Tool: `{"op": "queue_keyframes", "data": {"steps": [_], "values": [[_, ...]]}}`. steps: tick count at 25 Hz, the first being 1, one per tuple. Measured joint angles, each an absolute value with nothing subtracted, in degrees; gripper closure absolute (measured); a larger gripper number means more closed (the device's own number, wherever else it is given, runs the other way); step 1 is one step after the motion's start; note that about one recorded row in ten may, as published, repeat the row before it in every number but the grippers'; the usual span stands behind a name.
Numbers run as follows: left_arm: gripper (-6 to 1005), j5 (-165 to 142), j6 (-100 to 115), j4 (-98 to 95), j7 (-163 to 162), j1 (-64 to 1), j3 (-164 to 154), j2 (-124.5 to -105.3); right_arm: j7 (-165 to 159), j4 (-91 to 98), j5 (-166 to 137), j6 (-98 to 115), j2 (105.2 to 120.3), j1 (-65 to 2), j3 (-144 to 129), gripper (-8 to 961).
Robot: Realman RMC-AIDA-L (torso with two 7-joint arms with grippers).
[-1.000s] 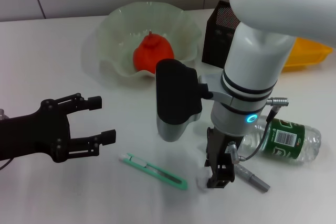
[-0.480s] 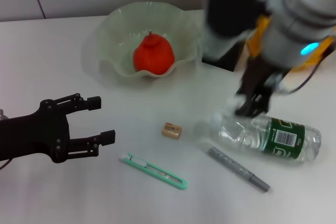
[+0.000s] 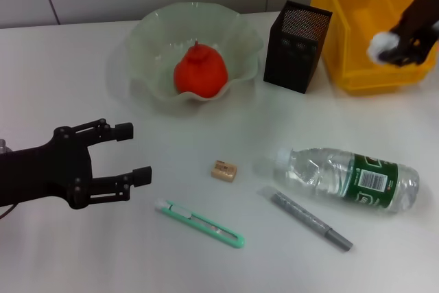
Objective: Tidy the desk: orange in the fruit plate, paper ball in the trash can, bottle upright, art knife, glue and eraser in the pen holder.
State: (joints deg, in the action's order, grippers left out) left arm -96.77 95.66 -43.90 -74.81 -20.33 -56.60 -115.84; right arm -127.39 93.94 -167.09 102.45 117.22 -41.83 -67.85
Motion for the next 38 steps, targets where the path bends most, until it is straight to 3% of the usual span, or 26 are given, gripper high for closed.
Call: {"op": "queue_keyframes", "data": {"steps": [10,18,31,38], "values": [[176,-96.66,95.28,-43.85,-75.61,-20.75,-56.59,-115.98,-121.42,88.07,-167.28,88.22,116.40,-38.40,-62.03,521],[177,-96.65,95.27,-43.85,-75.89,-20.92,-56.01,-116.28,-113.62,81.94,-164.99,66.04,119.08,-33.17,-62.30,490],[179,-96.55,95.60,-43.67,-76.38,-20.49,-55.98,-116.37,-112.05,72.23,-161.67,56.58,119.05,-34.14,-62.53,440],[181,-96.65,95.86,-43.68,-76.35,-20.47,-55.98,-116.39,-113.20,73.37,-158.23,62.29,118.94,-34.29,-59.46,208]]}}
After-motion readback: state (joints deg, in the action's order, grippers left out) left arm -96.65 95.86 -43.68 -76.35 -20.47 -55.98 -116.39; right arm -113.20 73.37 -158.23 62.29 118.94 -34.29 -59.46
